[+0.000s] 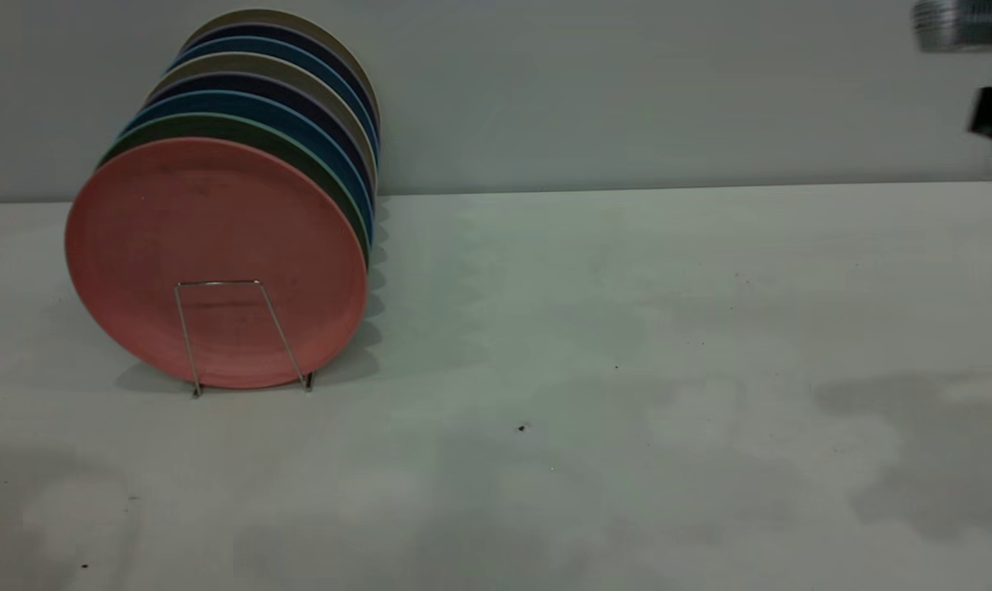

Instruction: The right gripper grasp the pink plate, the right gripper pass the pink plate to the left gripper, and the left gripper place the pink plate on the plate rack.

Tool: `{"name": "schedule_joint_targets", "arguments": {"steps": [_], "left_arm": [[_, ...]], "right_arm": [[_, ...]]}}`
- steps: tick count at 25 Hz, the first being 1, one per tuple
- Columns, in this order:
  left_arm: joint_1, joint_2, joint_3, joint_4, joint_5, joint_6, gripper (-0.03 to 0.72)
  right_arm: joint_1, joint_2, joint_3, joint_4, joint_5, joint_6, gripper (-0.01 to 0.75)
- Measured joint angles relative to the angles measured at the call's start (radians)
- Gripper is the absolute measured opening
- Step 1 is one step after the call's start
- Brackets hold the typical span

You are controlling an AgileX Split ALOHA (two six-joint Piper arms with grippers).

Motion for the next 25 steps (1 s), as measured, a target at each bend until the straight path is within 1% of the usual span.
{"name": "schedule_joint_targets", "arguments": {"steps": [5, 8, 10, 18, 22, 25], "left_arm": [[0.0, -0.228, 0.248, -0.024, -0.066, -0.023, 0.431], [0.0, -0.372, 0.349, -0.054, -0.069, -0.025, 0.431], [0.0, -0.46, 0.395, -0.066, -0.049, -0.028, 0.431], [0.0, -0.877, 0.451, -0.095, 0.132, -0.051, 0.431], [0.0, -1.101, 0.487, -0.098, 0.141, -0.055, 0.431], [0.0, -1.237, 0.5, -0.098, 0.142, -0.056, 0.431]], "right_arm": [[0.0, -0.256, 0.182, 0.012, 0.001, 0.0, 0.444], [0.0, -0.419, 0.278, 0.017, 0.007, -0.001, 0.442], [0.0, -0.546, 0.343, 0.017, 0.013, -0.012, 0.443], [0.0, -1.056, 0.519, 0.017, 0.03, -0.046, 0.443], [0.0, -1.318, 0.617, 0.016, 0.038, -0.079, 0.443], [0.0, -1.455, 0.692, 0.016, 0.001, -0.093, 0.442]]}}
